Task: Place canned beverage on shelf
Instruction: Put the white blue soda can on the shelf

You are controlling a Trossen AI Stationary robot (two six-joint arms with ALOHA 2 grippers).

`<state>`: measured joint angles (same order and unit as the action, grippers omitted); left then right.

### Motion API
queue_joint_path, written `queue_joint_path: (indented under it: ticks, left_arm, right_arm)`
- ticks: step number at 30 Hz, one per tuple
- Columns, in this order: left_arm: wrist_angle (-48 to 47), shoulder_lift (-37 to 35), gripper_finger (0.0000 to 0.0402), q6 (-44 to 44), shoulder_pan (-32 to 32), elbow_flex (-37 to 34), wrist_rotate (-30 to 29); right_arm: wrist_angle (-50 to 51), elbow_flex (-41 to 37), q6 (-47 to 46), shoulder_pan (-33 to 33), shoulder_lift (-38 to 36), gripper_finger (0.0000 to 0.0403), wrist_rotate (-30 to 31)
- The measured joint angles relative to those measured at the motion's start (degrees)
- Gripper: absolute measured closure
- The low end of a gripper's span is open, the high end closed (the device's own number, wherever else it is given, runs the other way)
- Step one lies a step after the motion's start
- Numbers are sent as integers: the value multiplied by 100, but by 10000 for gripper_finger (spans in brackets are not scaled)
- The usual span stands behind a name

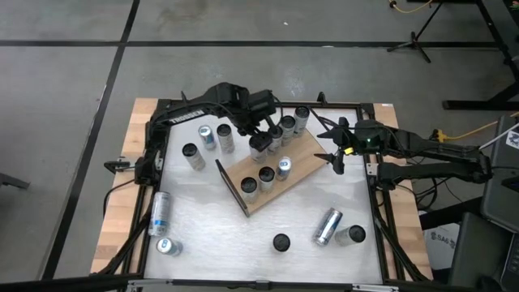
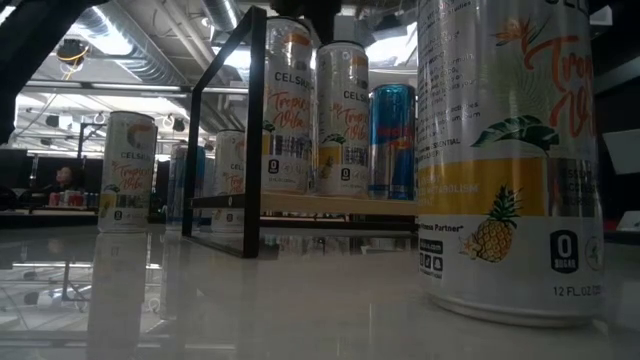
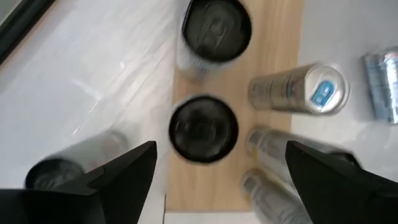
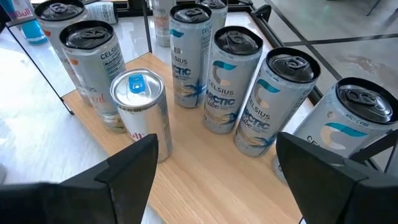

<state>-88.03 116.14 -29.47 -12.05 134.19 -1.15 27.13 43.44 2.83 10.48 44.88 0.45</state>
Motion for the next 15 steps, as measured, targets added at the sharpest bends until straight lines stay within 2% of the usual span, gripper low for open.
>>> queue_joint_path:
  ticks: [7, 15]
  left_arm:
    - [-205, -271, 56, -42, 217, 0, 140]
    - [-198, -462, 56, -91, 840, -4, 193]
  right_arm:
    - [14, 1, 0, 0, -2, 86, 0]
    - [12, 1, 0, 4, -2, 86, 0]
